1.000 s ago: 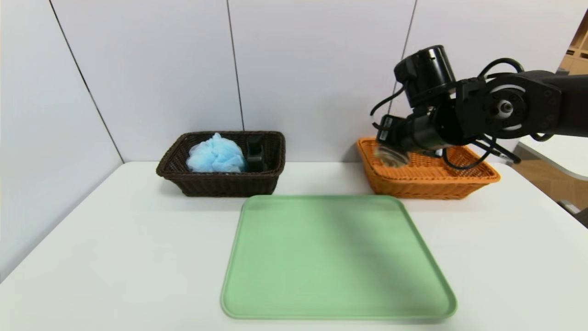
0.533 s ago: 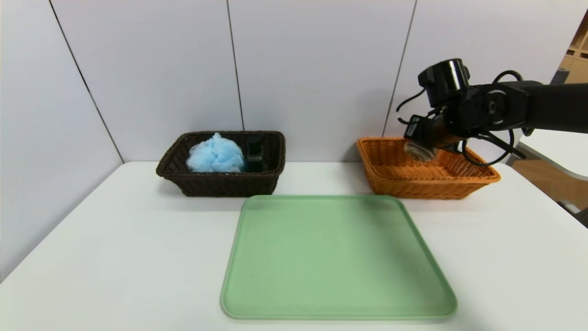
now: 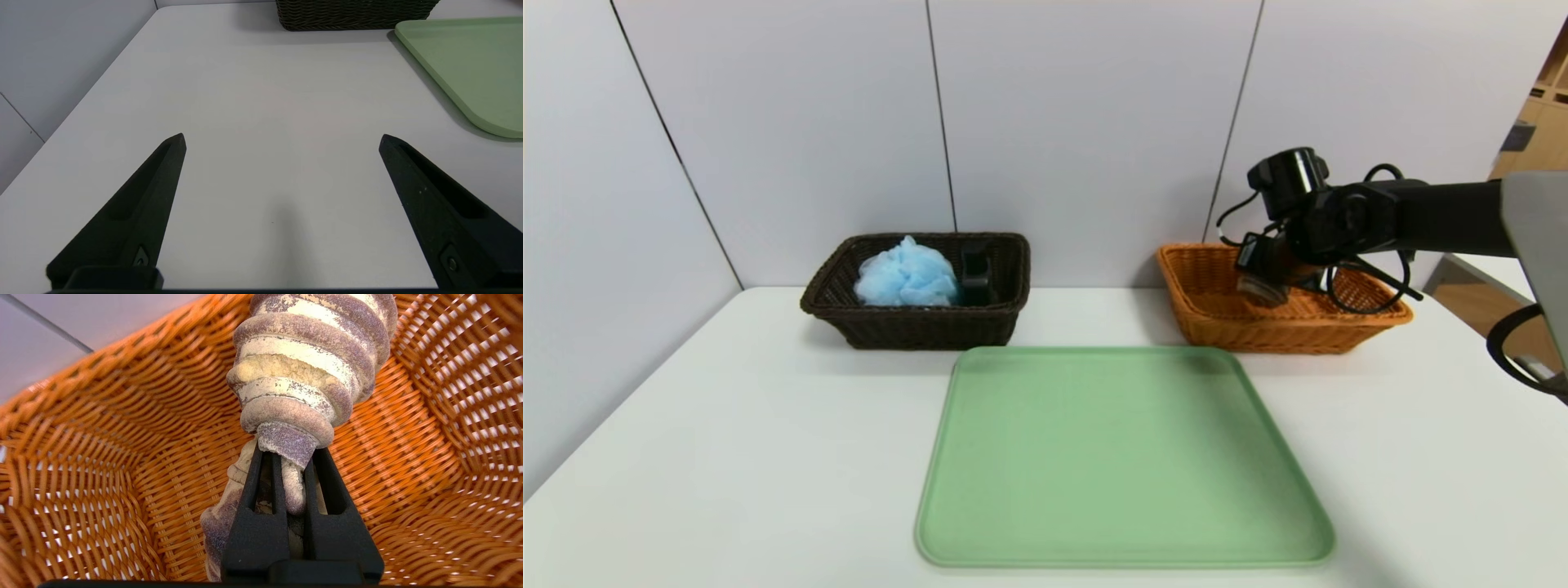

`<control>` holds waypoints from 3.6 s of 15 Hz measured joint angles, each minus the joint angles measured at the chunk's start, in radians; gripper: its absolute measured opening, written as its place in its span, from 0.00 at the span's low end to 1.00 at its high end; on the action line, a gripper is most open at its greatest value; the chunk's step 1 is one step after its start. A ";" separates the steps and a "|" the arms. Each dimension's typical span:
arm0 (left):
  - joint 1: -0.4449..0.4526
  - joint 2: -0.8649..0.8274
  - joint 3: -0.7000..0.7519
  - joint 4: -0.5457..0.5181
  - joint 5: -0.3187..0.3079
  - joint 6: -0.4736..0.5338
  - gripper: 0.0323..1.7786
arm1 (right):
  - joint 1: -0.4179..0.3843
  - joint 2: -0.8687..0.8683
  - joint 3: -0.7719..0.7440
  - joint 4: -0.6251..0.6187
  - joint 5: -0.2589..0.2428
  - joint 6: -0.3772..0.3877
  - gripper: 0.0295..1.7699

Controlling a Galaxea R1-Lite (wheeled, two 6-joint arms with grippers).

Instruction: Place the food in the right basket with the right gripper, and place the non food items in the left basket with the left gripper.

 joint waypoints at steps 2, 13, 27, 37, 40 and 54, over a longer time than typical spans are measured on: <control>0.000 0.000 0.000 0.000 0.000 0.000 0.95 | 0.000 0.013 0.000 0.000 0.005 0.002 0.07; 0.000 0.000 0.000 0.000 0.000 0.000 0.95 | 0.009 -0.072 0.026 0.010 0.006 -0.002 0.72; 0.000 0.000 0.000 0.000 0.000 0.000 0.95 | 0.094 -0.980 0.708 0.005 0.006 -0.120 0.93; 0.000 0.000 0.000 0.000 0.000 0.000 0.95 | 0.061 -1.669 1.235 -0.009 0.111 -0.440 0.96; 0.000 0.000 0.000 0.000 0.000 0.000 0.95 | -0.032 -1.833 1.350 -0.019 0.244 -0.543 0.96; 0.000 0.000 0.000 0.000 0.000 0.000 0.95 | -0.183 -2.177 1.794 -0.301 0.431 -0.659 0.96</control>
